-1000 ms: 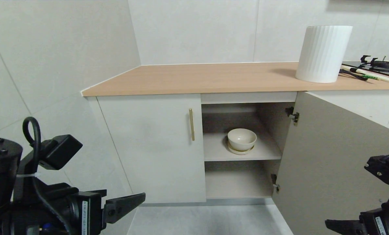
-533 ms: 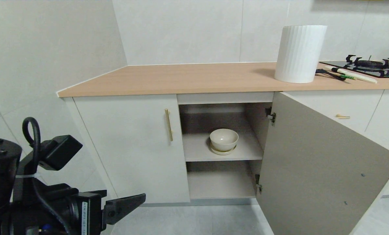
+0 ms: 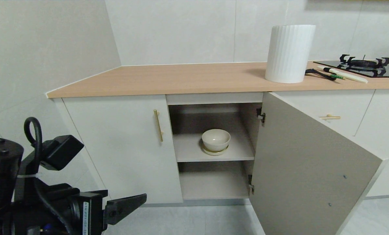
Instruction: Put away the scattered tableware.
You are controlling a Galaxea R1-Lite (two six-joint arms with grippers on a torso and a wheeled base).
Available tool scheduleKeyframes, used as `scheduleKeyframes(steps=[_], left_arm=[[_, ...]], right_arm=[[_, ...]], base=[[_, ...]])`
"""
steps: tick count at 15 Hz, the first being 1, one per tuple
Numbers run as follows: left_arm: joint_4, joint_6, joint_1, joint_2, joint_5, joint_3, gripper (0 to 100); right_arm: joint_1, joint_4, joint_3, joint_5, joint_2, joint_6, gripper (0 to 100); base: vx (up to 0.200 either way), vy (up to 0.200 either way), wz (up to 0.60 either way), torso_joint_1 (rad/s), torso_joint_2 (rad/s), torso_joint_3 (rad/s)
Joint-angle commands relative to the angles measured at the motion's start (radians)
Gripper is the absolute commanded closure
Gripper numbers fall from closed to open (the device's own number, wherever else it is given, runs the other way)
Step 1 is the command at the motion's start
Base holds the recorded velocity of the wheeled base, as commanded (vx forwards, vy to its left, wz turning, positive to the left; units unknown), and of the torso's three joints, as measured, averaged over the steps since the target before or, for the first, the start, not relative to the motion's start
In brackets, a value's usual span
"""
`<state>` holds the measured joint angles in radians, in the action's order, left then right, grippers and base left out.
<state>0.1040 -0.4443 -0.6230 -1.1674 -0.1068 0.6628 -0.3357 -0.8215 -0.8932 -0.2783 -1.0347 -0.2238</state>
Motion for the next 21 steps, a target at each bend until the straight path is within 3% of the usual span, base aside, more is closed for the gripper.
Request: scheduleKeyframes(steps=[1, 2, 6, 9, 12, 21], left_arm=[[0.000, -0.001, 0.000, -0.001, -0.001, 0.000, 0], [0.000, -0.001, 0.000, -0.001, -0.001, 0.000, 0], [0.000, -0.001, 0.000, 0.000, -0.001, -0.002, 0], [0.002, -0.001, 0.000, 0.000, -0.001, -0.002, 0], [0.000, -0.001, 0.000, 0.000, -0.001, -0.002, 0], [0.000, -0.001, 0.000, 0.000, -0.001, 0.000, 0]], right_arm=[[0.127, 0.054, 0.005, -0.005, -0.081, 0.008, 0], [0.155, 0.073, 0.010, -0.005, -0.096, 0.008, 0], [0.287, 0.354, 0.086, -0.002, -0.211, 0.003, 0], [0.302, 0.502, 0.129, 0.001, -0.275, -0.003, 0], [0.300, 0.533, 0.138, 0.005, -0.300, -0.009, 0], [0.096, 0.662, 0.211, 0.004, -0.312, -0.111, 0]], base=[[0.000, 0.000, 0.00, 0.000, 0.00, 0.000], [0.000, 0.000, 0.00, 0.000, 0.00, 0.000], [0.000, 0.000, 0.00, 0.000, 0.00, 0.000], [0.000, 0.000, 0.00, 0.000, 0.00, 0.000], [0.000, 0.000, 0.00, 0.000, 0.00, 0.000], [0.000, 0.000, 0.00, 0.000, 0.00, 0.000]])
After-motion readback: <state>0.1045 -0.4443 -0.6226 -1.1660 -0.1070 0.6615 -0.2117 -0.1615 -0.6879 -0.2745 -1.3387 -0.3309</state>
